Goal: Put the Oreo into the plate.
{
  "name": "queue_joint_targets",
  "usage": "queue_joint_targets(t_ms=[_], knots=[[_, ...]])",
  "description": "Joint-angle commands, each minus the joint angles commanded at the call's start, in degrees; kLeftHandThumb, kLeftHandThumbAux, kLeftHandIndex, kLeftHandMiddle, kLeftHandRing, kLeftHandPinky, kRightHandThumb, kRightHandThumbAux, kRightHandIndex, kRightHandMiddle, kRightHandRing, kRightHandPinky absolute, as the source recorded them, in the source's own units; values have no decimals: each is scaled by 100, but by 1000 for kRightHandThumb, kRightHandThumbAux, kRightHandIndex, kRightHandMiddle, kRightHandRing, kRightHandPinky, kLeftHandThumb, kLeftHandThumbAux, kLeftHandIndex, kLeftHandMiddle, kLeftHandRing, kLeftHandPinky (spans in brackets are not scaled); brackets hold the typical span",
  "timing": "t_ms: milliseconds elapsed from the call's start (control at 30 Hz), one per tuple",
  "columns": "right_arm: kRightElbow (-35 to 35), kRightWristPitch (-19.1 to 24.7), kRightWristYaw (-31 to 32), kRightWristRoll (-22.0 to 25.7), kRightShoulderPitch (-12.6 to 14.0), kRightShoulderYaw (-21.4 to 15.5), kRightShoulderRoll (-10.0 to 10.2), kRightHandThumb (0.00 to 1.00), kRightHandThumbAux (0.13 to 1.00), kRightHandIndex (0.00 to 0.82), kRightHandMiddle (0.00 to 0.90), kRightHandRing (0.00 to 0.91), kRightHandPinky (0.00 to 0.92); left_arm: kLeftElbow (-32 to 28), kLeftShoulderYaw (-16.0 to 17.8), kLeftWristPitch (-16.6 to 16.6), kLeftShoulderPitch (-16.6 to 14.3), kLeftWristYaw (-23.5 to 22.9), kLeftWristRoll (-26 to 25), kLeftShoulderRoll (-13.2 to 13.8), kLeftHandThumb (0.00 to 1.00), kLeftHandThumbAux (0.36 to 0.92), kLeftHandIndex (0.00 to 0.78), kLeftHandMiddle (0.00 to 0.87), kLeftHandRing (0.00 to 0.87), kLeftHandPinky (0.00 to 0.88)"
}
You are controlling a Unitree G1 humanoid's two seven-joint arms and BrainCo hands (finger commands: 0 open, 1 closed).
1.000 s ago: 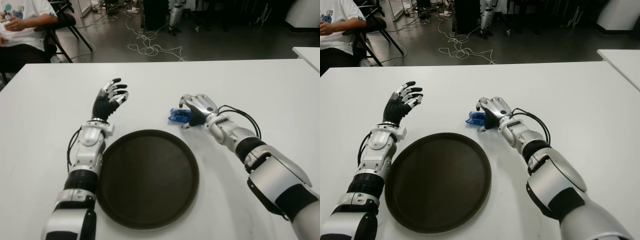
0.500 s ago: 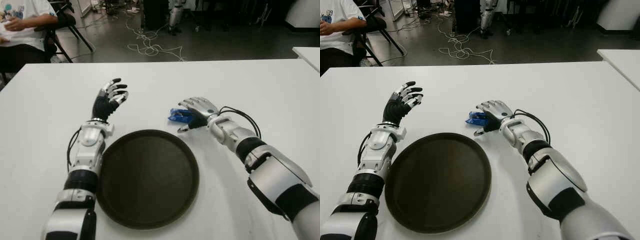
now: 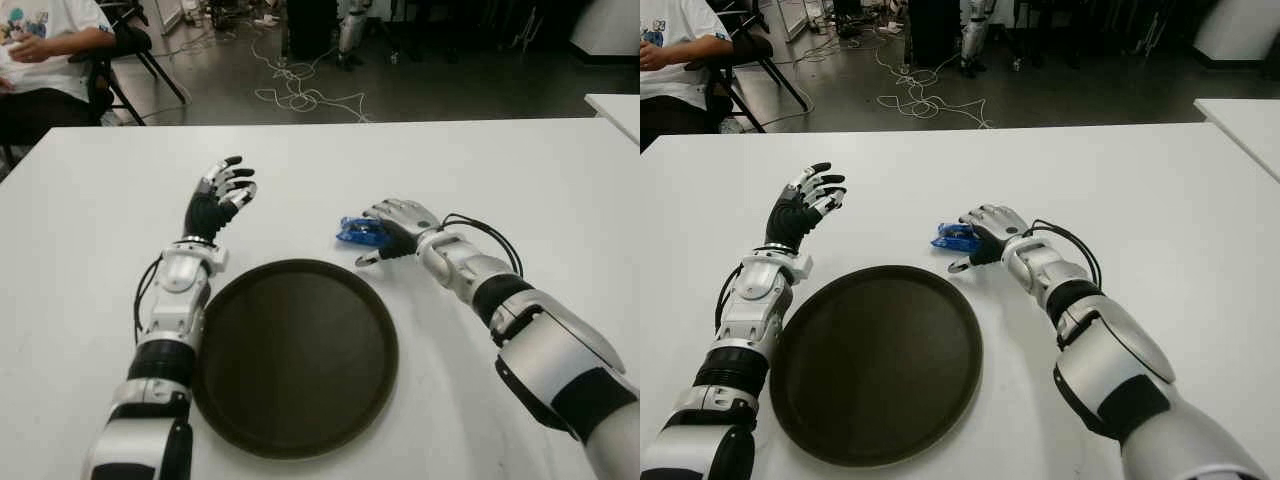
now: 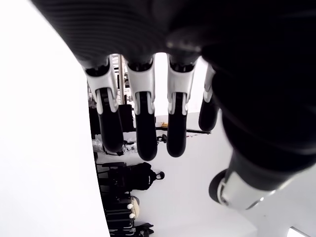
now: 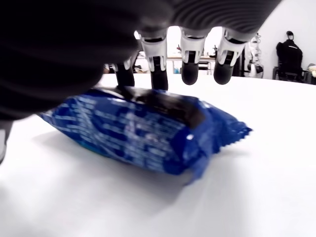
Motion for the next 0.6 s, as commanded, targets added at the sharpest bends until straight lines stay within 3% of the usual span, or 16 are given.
queue_joint_targets(t_ms=[100, 167, 267, 467, 600], knots=[[-13, -6, -221, 37, 6, -36, -8, 34, 388, 53, 113, 122, 173, 2, 1, -25, 2, 15, 7, -6, 230, 747, 191, 285, 271, 286], [-19, -40, -367, 75, 6, -77, -9, 123, 499, 231, 308, 339, 378, 2, 3, -35, 4, 27, 11, -11, 229, 746, 191, 282, 272, 291], [-19, -99, -507, 91, 18, -101, -6, 219, 590, 378, 471, 501, 513, -8, 1, -20, 7, 29, 10, -15, 230, 749, 190, 281, 271, 292], [-34, -345, -730, 131, 19, -174, -1, 308, 681, 511, 608, 625, 623, -9, -4, -25, 3, 30, 15, -20, 225, 752, 191, 284, 270, 285], [-52, -566, -784, 171, 21, -260, 8, 307, 715, 550, 663, 677, 677, 10, -7, -34, -8, 49, 31, -20, 224, 745, 194, 287, 272, 287]])
